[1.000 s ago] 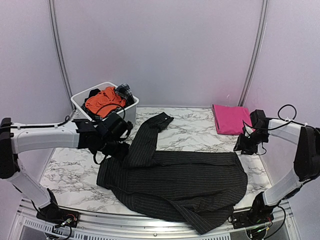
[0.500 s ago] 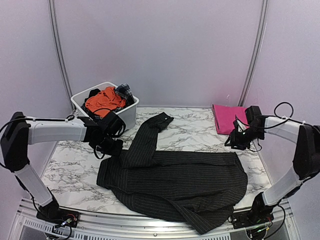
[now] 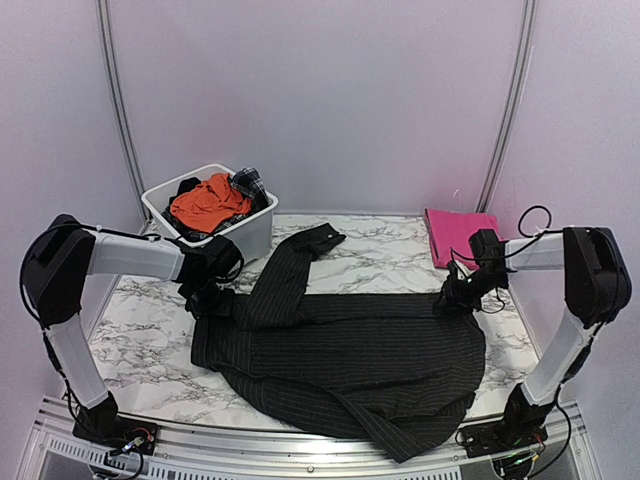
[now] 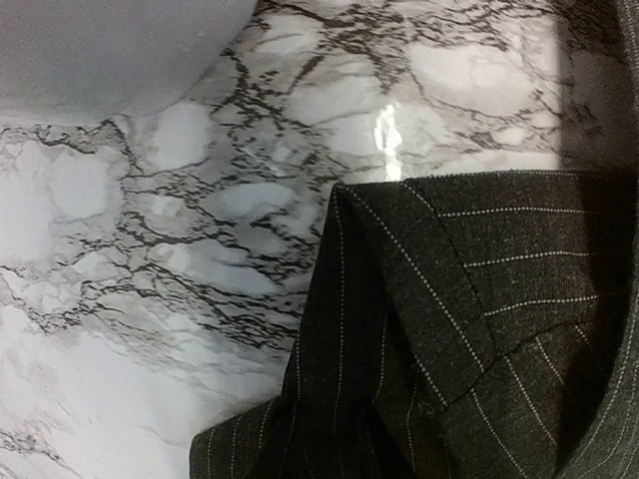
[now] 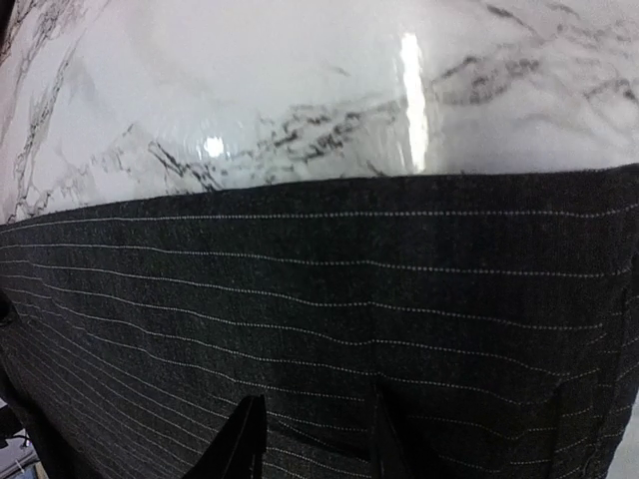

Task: Fold and stack the mixed laundry pile
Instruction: Fold the flattened shirt at the center of the board.

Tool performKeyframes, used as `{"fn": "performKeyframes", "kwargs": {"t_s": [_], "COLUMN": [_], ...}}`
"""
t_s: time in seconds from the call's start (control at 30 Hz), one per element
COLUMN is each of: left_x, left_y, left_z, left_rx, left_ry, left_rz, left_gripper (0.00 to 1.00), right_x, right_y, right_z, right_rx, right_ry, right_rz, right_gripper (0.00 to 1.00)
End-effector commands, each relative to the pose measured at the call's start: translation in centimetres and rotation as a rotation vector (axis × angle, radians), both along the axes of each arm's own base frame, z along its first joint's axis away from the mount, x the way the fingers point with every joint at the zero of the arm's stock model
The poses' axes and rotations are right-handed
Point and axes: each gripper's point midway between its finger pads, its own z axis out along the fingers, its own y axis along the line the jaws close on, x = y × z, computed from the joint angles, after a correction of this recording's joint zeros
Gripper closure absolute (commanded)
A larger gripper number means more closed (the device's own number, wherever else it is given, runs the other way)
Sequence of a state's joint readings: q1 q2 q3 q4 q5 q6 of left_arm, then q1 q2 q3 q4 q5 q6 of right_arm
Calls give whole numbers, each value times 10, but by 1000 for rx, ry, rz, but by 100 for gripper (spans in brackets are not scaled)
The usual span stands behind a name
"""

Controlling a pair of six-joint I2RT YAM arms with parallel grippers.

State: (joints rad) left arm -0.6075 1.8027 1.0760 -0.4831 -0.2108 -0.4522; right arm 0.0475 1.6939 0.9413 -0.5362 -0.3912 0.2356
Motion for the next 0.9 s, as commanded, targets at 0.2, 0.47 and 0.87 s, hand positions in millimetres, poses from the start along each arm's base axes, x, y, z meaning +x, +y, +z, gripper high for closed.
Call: {"fn": "performKeyframes", "kwargs": {"t_s": [0.2, 0.47, 0.87], "left_x": [9, -9, -23], "left_y": [-33, -50, -57], "left_z": [93, 71, 34], "left_rx": [-132, -195, -183], "left_ry": [-209, -107, -2], "left_rz": [-189, -193, -175], "left_gripper": [51, 44, 40], "right_x": [3, -12, 10], "right_y": [-16, -32, -32], "right_z": [56, 29, 6], "right_rx": [-4, -7, 10], "right_ry": [-105, -34, -11], "right_rz": [-38, -113, -126], "right_gripper": [60, 60, 65]}}
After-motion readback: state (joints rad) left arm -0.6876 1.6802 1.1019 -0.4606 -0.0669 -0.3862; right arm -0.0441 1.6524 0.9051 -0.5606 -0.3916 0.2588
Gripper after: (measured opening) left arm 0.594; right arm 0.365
